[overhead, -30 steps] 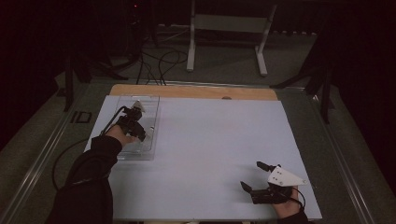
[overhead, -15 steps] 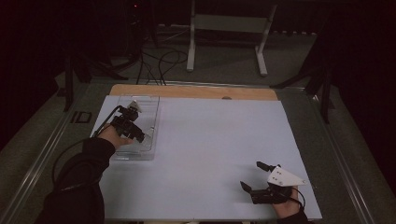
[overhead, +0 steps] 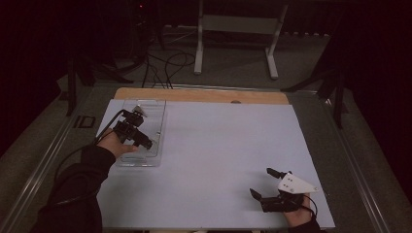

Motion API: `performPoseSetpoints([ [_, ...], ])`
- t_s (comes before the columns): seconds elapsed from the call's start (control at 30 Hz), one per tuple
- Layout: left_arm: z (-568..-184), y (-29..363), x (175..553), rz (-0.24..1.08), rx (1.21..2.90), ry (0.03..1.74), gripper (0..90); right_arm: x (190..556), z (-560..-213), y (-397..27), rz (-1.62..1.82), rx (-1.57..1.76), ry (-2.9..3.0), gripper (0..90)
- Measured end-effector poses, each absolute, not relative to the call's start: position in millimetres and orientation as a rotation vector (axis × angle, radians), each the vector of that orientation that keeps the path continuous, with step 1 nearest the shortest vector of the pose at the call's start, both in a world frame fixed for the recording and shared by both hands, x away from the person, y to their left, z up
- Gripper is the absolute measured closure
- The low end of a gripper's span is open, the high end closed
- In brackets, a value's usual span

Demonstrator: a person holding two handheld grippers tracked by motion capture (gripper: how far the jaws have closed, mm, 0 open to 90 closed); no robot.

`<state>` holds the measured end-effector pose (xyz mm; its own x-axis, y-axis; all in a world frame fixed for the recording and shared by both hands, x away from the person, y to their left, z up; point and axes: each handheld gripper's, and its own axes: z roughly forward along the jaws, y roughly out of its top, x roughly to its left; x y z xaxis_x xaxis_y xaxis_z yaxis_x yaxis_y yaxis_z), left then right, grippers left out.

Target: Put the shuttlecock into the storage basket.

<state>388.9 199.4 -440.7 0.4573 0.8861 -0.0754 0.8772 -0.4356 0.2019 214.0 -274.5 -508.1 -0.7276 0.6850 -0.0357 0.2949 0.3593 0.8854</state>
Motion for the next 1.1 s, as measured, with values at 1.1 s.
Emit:
performPoseSetpoints([
  [1.1,-402,174,376,0.101,2.363,1.147,0.0,214,-509,-274,1.332,0.86,2.229,8.5],
])
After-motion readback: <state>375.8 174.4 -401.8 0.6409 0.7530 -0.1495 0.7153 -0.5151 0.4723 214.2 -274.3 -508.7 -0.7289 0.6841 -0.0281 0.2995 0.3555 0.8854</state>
